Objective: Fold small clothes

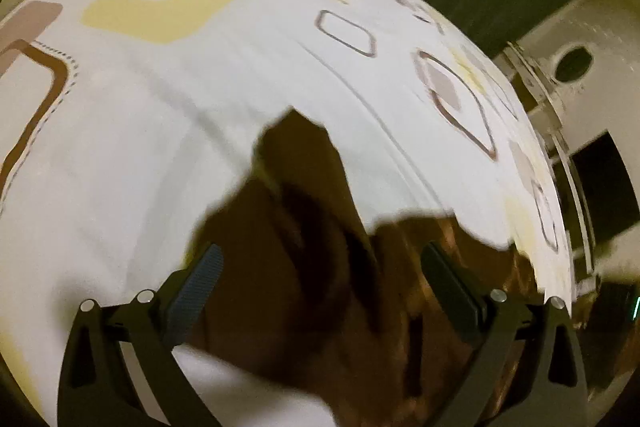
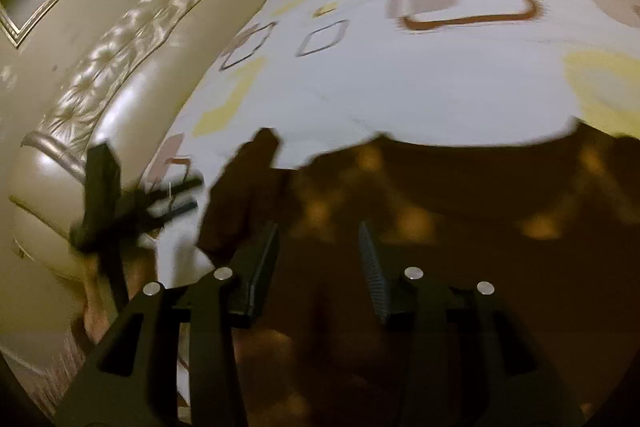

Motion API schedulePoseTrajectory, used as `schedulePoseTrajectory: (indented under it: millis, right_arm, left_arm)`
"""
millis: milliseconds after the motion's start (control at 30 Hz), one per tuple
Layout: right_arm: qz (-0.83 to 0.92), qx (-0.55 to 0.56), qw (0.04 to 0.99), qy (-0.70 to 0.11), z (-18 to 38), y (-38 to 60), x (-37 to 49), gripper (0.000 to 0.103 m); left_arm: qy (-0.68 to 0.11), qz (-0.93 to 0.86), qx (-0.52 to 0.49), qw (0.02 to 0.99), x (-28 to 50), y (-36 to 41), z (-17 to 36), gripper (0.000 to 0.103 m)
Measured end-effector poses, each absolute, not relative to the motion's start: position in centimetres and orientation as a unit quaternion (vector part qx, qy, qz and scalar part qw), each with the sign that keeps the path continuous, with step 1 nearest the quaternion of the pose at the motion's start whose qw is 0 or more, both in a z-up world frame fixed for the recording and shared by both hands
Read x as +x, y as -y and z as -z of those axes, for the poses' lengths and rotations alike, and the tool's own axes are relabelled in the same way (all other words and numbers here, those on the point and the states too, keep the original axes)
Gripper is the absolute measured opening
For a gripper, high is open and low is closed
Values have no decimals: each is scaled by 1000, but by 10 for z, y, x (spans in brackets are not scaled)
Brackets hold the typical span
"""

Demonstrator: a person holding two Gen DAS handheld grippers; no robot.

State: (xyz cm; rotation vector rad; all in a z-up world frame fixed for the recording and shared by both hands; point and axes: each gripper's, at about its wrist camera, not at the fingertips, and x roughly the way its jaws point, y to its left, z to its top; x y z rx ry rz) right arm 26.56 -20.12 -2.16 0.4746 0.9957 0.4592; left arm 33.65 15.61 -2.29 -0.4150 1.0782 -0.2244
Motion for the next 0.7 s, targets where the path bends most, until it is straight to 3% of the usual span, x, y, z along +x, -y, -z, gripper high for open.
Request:
schedulePoseTrajectory:
  millis: [200, 567, 633, 667, 700]
  right_arm:
    - [-165, 254, 831, -468, 42, 273, 232, 41]
    - [-140, 273, 837, -454, 61, 300, 197, 42]
    - [-140, 276, 836, -453, 63, 300, 195, 42]
    - [-141, 277, 835, -454, 65, 300, 195, 42]
    - [-141, 279, 834, -454, 66, 300, 195, 42]
  left_arm:
    - [-541, 83, -228, 806, 382, -164, 51, 98]
    - [-554, 91, -302, 771, 401, -178, 65, 97]
    - [-558, 94, -310, 764, 399, -182, 66, 76]
    - [-562, 96, -314, 760, 399, -183, 67, 58]
    - [-564, 110, -328, 750, 400, -184, 69, 51]
